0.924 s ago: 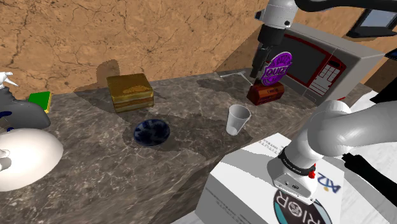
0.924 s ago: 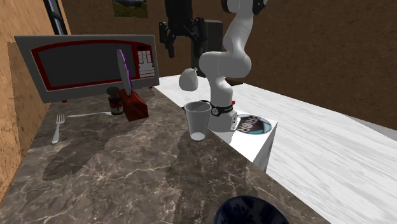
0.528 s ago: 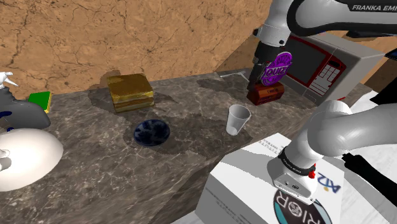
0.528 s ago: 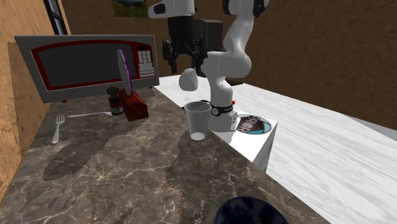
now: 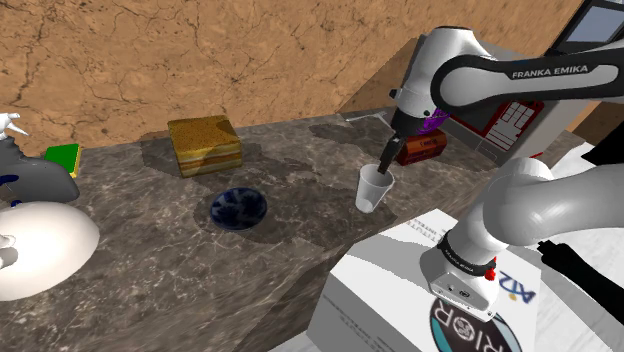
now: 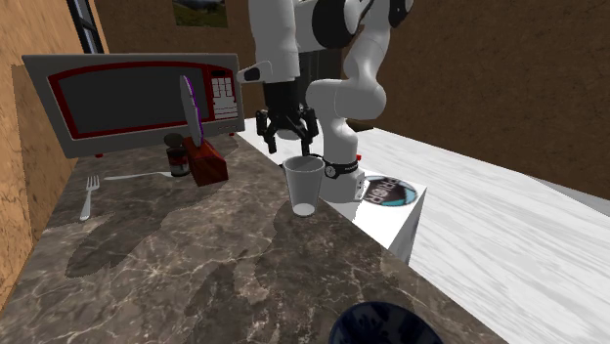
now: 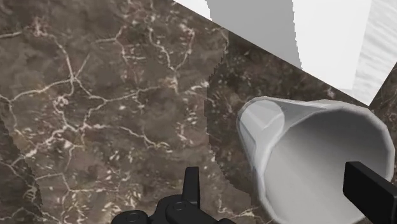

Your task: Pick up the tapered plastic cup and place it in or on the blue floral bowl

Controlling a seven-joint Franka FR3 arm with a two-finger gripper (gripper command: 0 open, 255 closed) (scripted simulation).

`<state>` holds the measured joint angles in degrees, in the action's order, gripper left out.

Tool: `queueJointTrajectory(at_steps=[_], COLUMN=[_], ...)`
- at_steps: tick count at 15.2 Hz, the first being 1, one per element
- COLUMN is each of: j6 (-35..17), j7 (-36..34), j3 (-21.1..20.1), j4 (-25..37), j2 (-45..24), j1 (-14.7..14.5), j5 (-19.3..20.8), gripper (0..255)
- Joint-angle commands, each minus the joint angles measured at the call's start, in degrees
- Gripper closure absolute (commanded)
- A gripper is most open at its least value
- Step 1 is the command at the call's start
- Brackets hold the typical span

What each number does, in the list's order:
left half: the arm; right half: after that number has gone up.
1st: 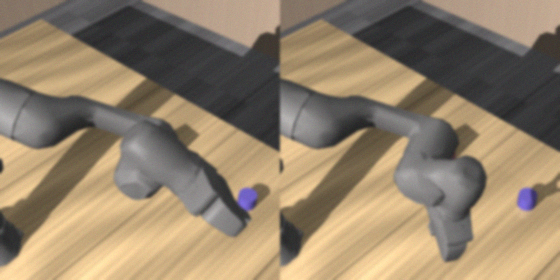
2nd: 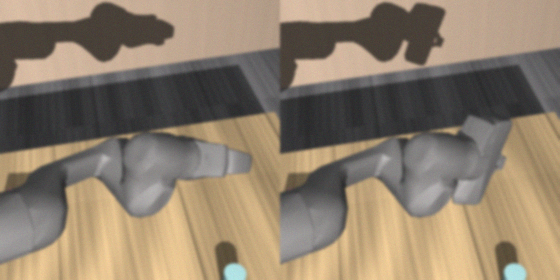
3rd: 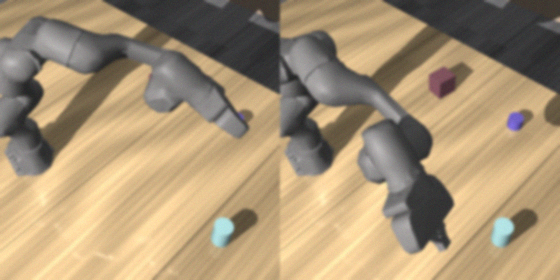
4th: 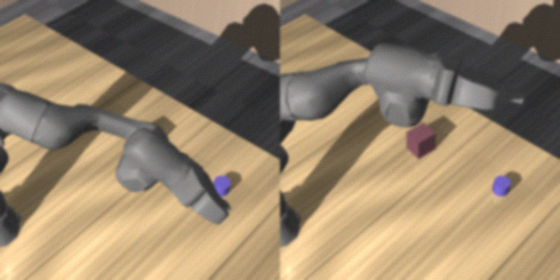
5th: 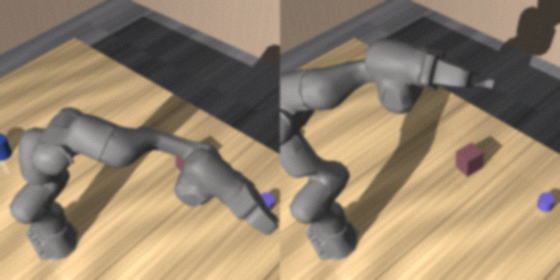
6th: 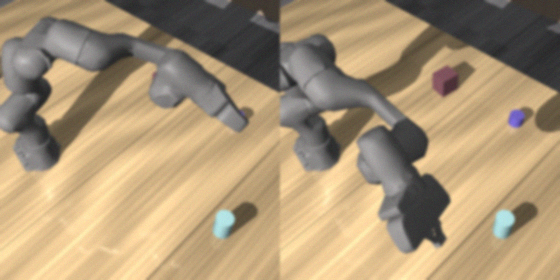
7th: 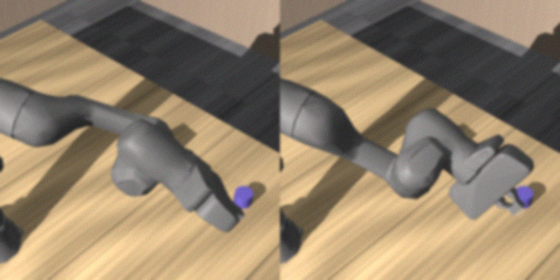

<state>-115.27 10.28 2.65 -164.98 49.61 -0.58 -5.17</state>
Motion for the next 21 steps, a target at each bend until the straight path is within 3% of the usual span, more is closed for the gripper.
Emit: queueJointTrajectory(at_steps=[1, 7, 14, 15, 21], j6=[-2.69, -8.49, -8.48, -8.48, -8.47], j7=[0.19, 0.38, 0.38, 0.38, 0.38], j3=[0.06, -0.16, -0.16, -0.16, -0.17], j4=[-1.62, -4.74, -4.73, -4.73, -4.73], j2=[-0.89, -3.54, -3.54, -3.54, -3.54], j1=[-0.09, -0.66, -0.66, -0.66, -0.66], j5=[-0.23, -0.86, -0.86, -0.86, -0.86], gripper=[0, 0, 0, 255, 255])
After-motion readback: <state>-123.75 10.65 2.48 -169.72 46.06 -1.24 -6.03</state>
